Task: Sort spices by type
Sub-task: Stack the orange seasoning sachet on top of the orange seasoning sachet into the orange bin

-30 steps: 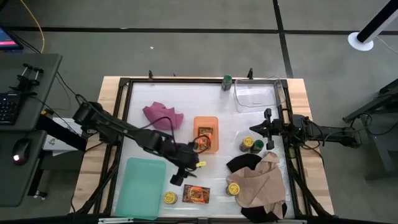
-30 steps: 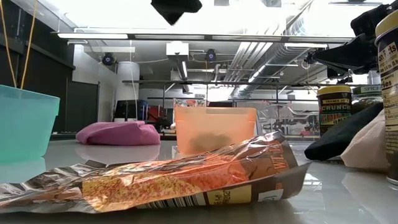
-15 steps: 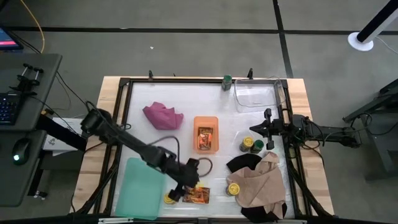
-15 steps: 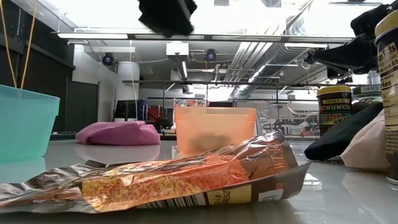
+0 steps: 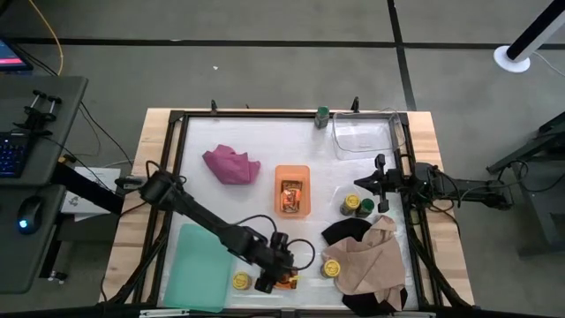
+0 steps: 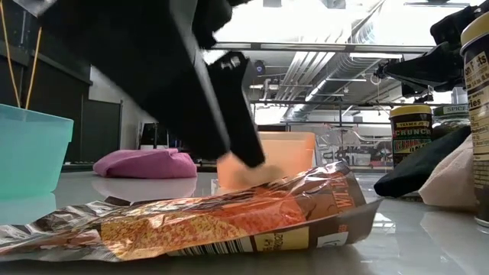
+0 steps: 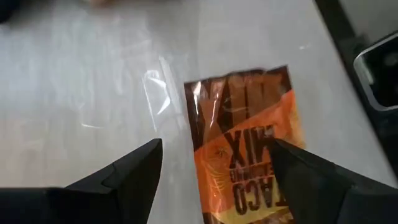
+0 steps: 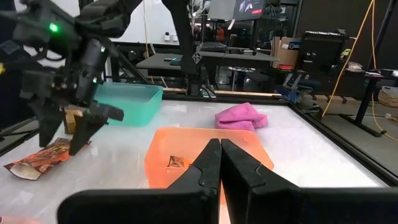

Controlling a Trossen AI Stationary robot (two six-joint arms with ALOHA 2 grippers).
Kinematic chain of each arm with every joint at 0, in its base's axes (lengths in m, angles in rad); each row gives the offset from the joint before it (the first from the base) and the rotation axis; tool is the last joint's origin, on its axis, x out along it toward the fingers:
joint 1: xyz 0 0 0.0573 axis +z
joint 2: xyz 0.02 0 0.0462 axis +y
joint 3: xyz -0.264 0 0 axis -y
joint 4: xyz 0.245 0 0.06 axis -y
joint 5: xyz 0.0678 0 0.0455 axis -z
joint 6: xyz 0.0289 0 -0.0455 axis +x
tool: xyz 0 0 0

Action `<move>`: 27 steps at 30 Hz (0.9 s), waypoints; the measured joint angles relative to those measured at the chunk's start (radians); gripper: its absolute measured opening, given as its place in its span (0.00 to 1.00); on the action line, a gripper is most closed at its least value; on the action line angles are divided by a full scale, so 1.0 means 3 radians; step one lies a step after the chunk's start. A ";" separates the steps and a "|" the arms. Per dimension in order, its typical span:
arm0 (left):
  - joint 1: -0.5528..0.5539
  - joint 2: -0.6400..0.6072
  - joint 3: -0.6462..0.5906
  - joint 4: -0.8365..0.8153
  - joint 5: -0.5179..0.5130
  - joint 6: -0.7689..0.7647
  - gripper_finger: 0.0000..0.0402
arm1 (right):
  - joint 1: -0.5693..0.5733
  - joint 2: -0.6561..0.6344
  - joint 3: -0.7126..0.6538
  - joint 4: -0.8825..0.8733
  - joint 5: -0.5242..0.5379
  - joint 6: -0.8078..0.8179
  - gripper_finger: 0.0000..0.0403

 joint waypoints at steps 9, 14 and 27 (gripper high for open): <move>0.0006 0.0199 0.0017 0.0007 -0.0151 0.0050 0.71 | 0.0000 0.0001 -0.0001 -0.0001 0.0000 0.0000 0.00; 0.0004 0.0210 0.0019 -0.0030 -0.0188 -0.0078 0.54 | 0.0000 0.0000 0.0000 0.0000 0.0000 -0.0001 0.00; 0.0303 -0.0188 -0.0023 -0.0193 -0.0161 -0.0228 0.01 | -0.0001 0.0000 0.0001 0.0000 0.0000 0.0000 0.00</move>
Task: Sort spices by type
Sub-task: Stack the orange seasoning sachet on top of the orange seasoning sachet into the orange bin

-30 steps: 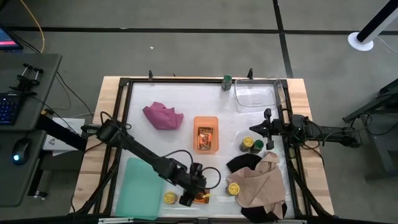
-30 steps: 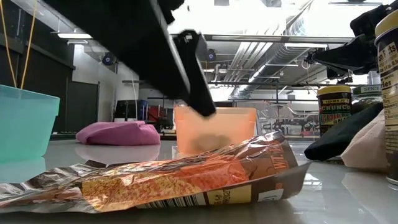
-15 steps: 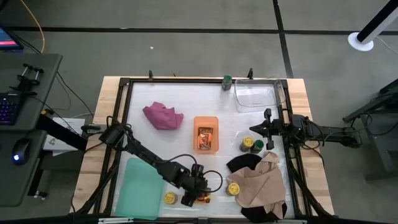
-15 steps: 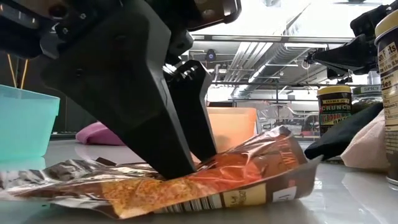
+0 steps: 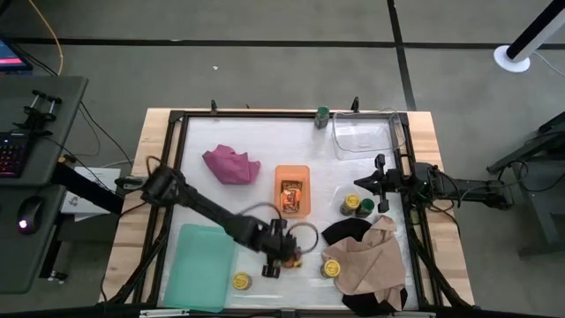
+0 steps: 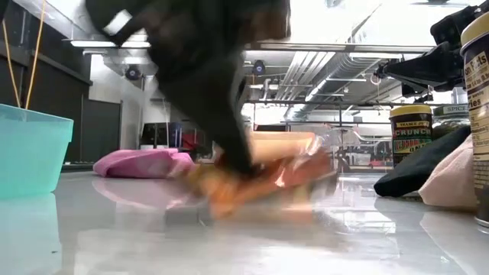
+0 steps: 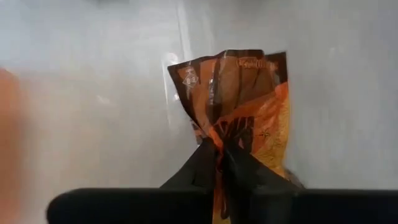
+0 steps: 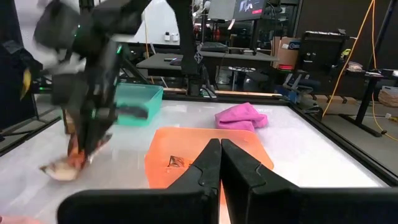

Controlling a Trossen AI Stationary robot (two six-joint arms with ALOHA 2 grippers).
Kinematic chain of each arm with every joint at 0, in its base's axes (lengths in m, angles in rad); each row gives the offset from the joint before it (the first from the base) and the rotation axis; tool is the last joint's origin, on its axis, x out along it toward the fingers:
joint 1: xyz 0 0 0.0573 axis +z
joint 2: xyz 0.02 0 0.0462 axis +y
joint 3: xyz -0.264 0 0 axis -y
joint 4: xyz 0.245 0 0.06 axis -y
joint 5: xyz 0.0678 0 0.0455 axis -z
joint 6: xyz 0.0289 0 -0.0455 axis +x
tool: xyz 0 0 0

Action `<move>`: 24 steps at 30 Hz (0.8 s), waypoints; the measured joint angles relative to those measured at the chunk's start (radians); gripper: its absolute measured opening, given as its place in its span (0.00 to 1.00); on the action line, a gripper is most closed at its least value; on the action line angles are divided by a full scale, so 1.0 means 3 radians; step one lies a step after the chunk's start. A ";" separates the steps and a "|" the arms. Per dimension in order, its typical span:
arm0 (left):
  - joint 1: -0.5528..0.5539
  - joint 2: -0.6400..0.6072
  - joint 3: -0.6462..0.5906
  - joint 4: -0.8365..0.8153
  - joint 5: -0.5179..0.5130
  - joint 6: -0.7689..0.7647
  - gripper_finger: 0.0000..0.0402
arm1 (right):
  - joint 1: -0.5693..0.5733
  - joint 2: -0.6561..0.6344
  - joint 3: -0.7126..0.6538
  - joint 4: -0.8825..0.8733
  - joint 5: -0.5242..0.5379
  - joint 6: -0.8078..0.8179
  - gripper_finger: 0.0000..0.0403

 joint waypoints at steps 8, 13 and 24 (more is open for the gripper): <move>0.0548 -0.1021 0.0020 -0.0087 -0.1277 -0.0706 0.00 | 0.0001 0.0000 0.0000 0.0000 0.0000 -0.0001 0.00; 0.1241 -0.1110 0.0020 -0.0437 -0.1279 -0.1449 0.00 | 0.0000 0.0000 0.0000 0.0000 0.0000 0.0000 0.00; 0.1102 -0.0507 0.0020 -0.0154 -0.1428 -0.3076 0.00 | 0.0000 0.0001 -0.0001 0.0000 0.0000 0.0000 0.00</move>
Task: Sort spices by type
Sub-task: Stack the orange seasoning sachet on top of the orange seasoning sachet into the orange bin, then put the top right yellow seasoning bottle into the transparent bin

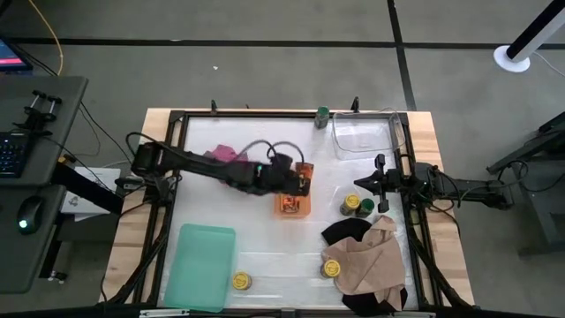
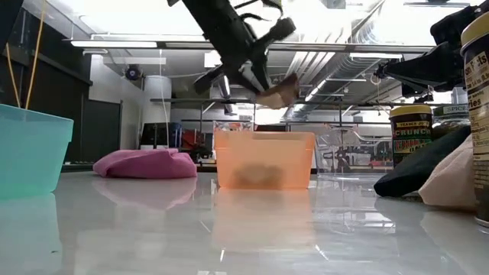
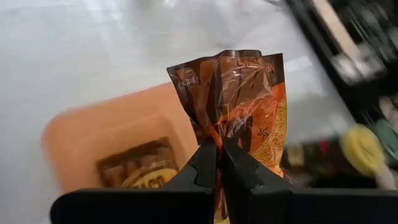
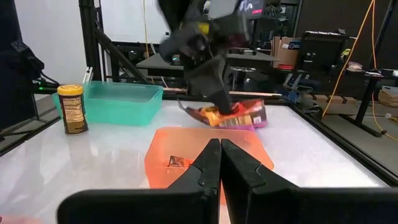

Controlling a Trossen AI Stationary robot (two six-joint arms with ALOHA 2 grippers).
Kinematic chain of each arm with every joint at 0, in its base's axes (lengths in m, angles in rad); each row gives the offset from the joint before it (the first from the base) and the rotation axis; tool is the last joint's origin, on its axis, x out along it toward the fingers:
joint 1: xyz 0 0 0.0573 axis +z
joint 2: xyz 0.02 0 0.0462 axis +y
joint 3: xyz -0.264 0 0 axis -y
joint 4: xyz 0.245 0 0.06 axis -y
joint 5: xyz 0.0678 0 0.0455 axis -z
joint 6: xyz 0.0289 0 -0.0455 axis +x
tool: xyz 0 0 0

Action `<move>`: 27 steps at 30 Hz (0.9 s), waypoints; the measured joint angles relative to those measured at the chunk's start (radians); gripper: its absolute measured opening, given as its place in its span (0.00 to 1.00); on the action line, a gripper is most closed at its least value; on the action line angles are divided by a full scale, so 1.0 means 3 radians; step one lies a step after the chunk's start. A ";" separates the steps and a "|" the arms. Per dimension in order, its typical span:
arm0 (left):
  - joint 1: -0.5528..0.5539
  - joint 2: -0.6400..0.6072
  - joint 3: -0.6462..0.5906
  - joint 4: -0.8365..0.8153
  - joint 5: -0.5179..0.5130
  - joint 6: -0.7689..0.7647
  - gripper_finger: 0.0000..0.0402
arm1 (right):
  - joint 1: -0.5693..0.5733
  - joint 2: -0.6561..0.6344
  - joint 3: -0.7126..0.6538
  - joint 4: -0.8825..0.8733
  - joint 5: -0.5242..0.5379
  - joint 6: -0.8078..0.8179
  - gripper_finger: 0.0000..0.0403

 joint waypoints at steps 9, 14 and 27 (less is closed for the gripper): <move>-0.0285 0.0090 0.0000 -0.0358 -0.0587 -0.0824 0.00 | 0.0001 0.0000 0.0001 0.0000 0.0000 -0.0001 0.00; -0.0285 0.0243 0.0000 -0.0367 -0.0458 -0.0889 0.01 | 0.0001 0.0000 0.0001 0.0000 0.0000 0.0000 0.00; -0.0258 0.0337 0.0000 -0.0305 -0.0363 -0.0885 0.20 | 0.0001 0.0000 0.0001 0.0000 0.0000 0.0000 0.00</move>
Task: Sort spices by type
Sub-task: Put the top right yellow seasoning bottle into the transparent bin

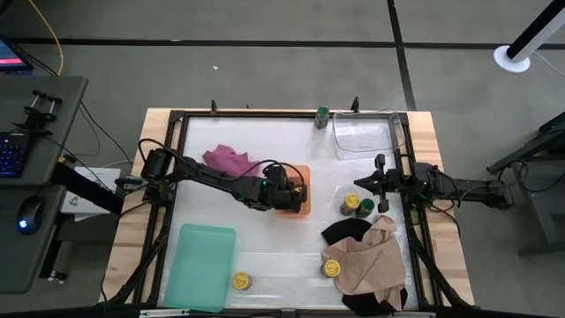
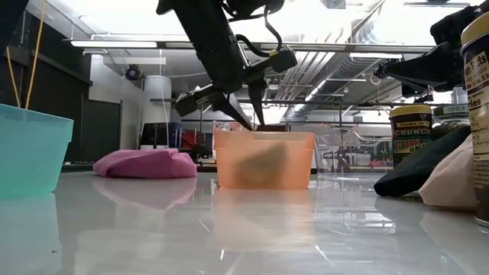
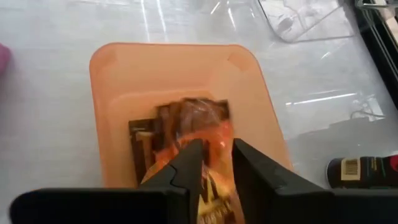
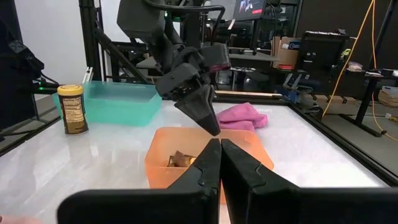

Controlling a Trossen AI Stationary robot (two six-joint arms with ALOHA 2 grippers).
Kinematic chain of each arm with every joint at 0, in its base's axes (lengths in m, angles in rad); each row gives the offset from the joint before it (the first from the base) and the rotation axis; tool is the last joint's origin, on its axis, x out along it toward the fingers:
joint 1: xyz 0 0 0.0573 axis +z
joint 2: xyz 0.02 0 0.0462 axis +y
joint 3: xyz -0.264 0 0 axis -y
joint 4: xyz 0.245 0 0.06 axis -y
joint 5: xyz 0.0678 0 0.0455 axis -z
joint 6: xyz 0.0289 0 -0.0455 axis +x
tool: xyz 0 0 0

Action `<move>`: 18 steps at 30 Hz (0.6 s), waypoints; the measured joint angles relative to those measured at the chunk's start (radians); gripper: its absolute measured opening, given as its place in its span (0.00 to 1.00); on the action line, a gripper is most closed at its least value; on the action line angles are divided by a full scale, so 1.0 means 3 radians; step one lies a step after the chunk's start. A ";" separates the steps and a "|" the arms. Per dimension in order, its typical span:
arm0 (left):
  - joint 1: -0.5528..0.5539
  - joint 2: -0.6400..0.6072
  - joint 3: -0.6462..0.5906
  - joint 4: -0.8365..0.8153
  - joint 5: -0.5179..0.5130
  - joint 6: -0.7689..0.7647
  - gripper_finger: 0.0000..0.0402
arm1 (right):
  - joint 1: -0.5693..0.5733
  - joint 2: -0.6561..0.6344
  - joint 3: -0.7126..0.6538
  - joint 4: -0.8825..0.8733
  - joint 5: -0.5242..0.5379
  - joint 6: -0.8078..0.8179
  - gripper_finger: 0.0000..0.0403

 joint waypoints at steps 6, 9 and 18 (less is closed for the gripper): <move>0.0003 -0.0022 0.0000 -0.0001 0.0007 0.0078 0.30 | 0.0000 0.0000 0.0000 0.0000 0.0000 0.0000 0.00; 0.0038 -0.0151 0.0000 0.0089 0.0057 0.0543 0.34 | 0.0000 -0.0001 0.0000 0.0000 0.0000 0.0000 0.00; -0.0144 -0.0785 0.0003 0.0072 0.1185 0.2445 0.43 | 0.0000 0.0000 0.0000 0.0000 0.0000 0.0000 0.00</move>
